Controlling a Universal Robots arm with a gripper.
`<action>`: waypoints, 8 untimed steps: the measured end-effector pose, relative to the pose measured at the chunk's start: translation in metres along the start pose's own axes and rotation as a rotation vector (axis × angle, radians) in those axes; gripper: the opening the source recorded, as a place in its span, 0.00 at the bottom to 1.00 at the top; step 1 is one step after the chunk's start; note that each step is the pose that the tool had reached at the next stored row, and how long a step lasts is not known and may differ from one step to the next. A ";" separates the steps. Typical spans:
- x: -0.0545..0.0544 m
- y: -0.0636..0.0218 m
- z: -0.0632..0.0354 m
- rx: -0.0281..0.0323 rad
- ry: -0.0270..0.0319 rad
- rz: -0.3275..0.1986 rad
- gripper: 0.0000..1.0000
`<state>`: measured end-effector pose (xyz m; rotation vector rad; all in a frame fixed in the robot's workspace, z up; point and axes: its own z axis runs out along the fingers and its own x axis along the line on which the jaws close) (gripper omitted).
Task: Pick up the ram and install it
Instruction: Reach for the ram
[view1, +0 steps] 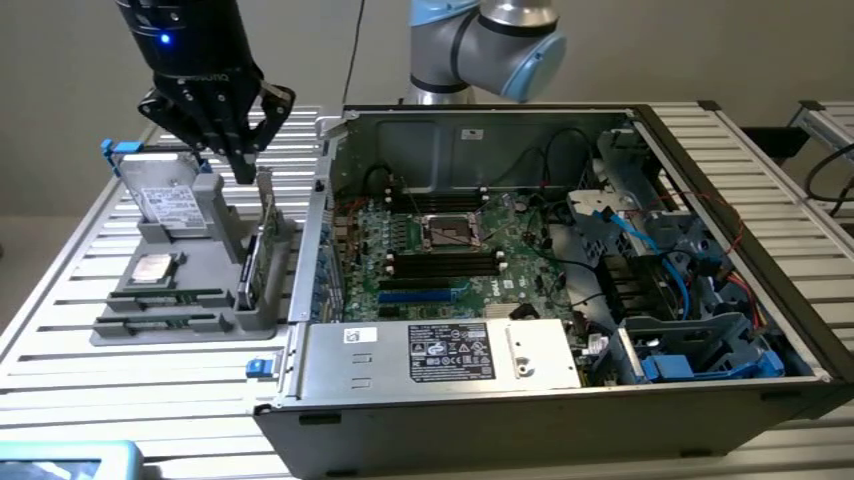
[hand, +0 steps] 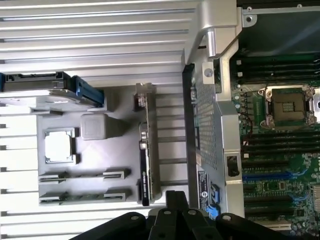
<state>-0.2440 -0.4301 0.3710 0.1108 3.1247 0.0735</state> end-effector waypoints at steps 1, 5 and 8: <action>0.004 -0.0005 0.0010 0.0001 0.0012 0.000 0.11; 0.022 -0.0021 0.0056 0.0006 0.0086 0.000 0.11; 0.035 -0.0033 0.0093 0.0011 0.0147 0.001 0.11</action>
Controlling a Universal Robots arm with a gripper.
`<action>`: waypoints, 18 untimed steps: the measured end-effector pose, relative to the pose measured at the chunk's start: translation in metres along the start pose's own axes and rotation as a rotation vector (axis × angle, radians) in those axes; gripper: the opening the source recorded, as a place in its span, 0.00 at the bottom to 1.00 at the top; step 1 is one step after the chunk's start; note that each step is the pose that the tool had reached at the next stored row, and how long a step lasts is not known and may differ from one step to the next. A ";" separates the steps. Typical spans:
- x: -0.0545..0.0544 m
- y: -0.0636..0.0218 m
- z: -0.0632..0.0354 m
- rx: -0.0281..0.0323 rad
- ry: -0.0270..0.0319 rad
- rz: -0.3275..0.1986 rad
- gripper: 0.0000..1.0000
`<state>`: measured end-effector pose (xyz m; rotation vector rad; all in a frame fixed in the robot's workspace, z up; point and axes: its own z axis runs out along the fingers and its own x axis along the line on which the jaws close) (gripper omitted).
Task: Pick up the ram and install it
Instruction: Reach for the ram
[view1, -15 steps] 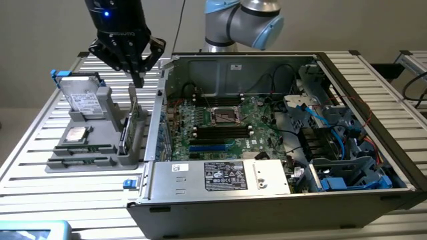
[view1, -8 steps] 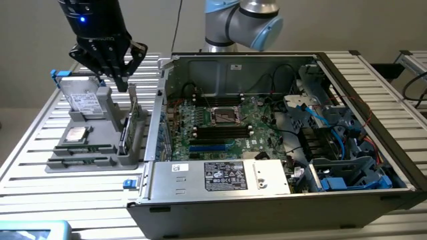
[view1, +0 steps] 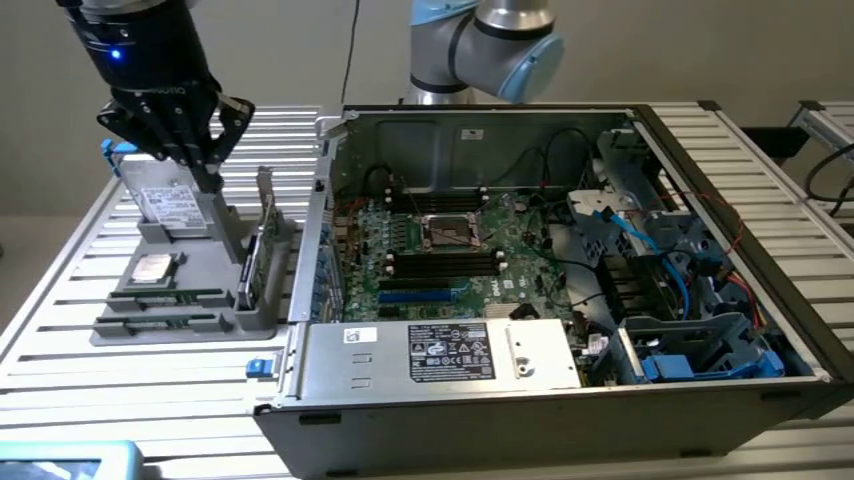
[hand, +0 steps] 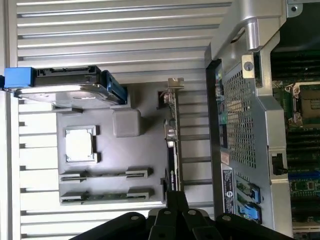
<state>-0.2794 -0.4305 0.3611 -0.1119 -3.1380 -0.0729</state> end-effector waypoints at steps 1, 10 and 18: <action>0.004 -0.0004 0.0013 0.0001 0.0023 0.000 0.11; 0.044 -0.0039 0.0122 0.0022 0.0259 0.001 0.11; 0.068 -0.0057 0.0155 0.0117 0.0316 0.001 0.11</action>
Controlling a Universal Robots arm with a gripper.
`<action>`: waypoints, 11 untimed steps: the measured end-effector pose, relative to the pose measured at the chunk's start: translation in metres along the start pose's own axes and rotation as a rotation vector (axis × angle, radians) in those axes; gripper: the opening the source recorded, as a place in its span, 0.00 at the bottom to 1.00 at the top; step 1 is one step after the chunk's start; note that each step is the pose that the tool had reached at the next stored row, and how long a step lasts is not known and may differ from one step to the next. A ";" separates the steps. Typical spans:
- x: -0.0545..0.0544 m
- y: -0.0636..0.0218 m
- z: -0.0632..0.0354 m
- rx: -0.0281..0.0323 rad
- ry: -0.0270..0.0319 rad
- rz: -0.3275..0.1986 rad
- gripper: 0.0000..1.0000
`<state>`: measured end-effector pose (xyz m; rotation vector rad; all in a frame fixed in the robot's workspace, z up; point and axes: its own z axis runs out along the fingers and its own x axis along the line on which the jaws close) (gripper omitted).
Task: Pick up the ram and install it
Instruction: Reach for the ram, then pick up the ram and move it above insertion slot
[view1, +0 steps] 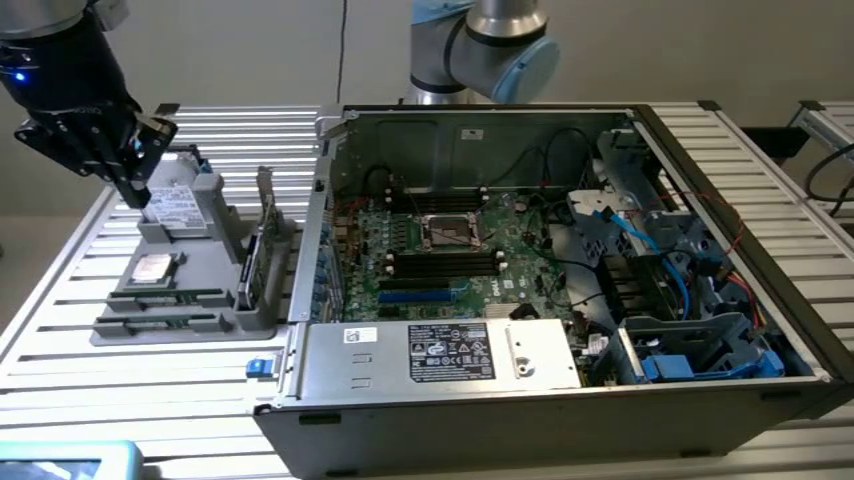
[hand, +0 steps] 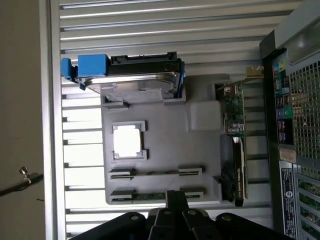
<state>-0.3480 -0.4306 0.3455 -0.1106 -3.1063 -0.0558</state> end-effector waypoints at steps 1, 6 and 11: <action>0.001 -0.0001 0.0001 0.0024 -0.0002 0.000 0.11; 0.006 -0.0001 0.0008 0.0081 -0.0005 -0.005 0.11; 0.011 -0.0001 0.0015 0.0102 -0.0004 -0.011 0.11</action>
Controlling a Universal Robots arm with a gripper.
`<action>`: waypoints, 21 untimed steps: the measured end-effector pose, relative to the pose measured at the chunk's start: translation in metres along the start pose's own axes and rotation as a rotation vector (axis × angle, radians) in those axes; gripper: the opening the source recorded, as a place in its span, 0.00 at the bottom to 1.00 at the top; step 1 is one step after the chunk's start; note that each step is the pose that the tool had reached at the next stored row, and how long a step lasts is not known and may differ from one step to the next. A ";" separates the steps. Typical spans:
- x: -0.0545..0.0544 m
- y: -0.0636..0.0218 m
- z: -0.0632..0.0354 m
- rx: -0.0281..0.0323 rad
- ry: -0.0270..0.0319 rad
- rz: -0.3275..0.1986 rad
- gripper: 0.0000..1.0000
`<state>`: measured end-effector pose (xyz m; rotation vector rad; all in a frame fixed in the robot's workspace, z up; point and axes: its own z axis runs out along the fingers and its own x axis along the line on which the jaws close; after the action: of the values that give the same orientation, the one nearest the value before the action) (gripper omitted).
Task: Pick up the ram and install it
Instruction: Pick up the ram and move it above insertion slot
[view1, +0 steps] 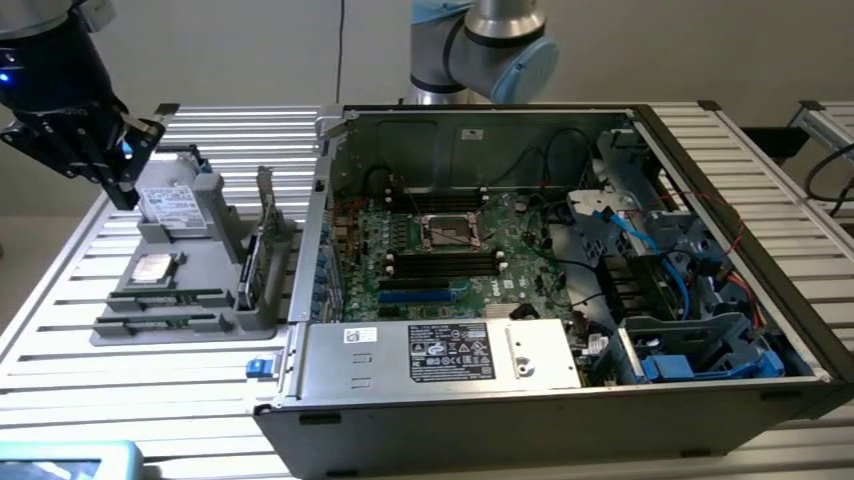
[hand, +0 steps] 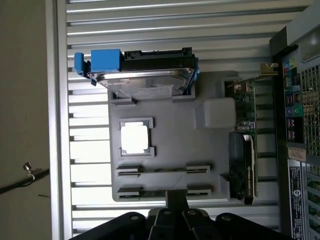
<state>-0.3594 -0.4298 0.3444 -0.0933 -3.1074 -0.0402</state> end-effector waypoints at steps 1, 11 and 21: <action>0.000 0.0000 0.0000 0.0001 0.0000 0.000 0.11; 0.001 0.0003 0.0001 0.0025 0.0010 -0.051 0.11; 0.001 0.0003 0.0002 0.0069 0.0055 -0.233 0.11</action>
<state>-0.3604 -0.4294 0.3442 0.2688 -3.0947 -0.0353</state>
